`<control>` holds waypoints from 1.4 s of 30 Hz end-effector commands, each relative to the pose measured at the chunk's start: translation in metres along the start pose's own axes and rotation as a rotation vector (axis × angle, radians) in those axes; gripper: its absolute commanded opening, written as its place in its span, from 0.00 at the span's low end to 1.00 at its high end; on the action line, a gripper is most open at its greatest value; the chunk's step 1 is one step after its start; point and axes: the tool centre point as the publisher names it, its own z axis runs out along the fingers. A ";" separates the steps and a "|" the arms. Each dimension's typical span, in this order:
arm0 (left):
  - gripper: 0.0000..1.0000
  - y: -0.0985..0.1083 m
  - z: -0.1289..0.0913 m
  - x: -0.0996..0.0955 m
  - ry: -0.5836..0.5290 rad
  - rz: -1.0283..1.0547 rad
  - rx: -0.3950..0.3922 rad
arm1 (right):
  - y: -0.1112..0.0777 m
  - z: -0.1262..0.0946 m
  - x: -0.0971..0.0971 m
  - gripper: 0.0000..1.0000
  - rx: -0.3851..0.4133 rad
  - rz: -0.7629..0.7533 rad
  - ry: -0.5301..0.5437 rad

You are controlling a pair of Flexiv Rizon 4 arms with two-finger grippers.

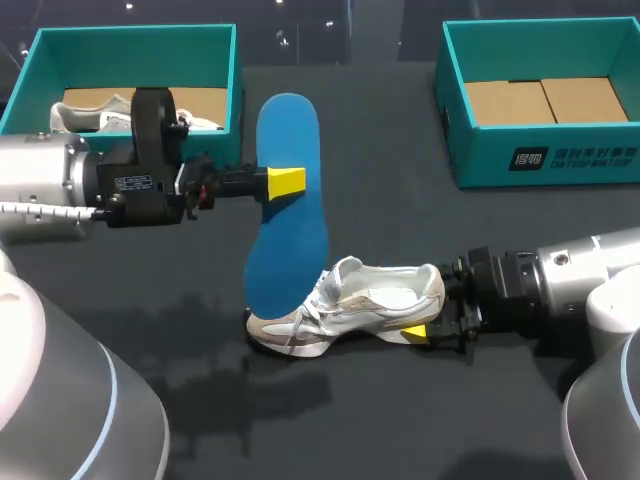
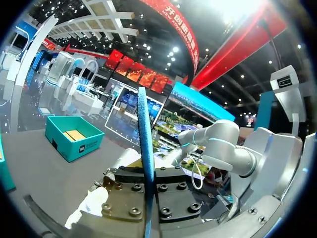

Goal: Take the shoe out of the shoebox, open the shoe tongue, remove and reinsert the insole, then place the shoe into the shoebox

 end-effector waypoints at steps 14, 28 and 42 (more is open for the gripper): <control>0.00 0.011 -0.020 0.022 0.003 -0.125 0.047 | 0.000 0.001 0.000 0.00 0.001 0.000 -0.001; 0.00 0.010 -0.019 0.023 0.002 -0.141 0.049 | 0.002 0.000 -0.002 0.00 0.036 0.004 0.006; 0.00 0.010 -0.019 0.023 0.002 -0.141 0.049 | 0.001 -0.029 0.003 1.00 0.196 0.054 -0.008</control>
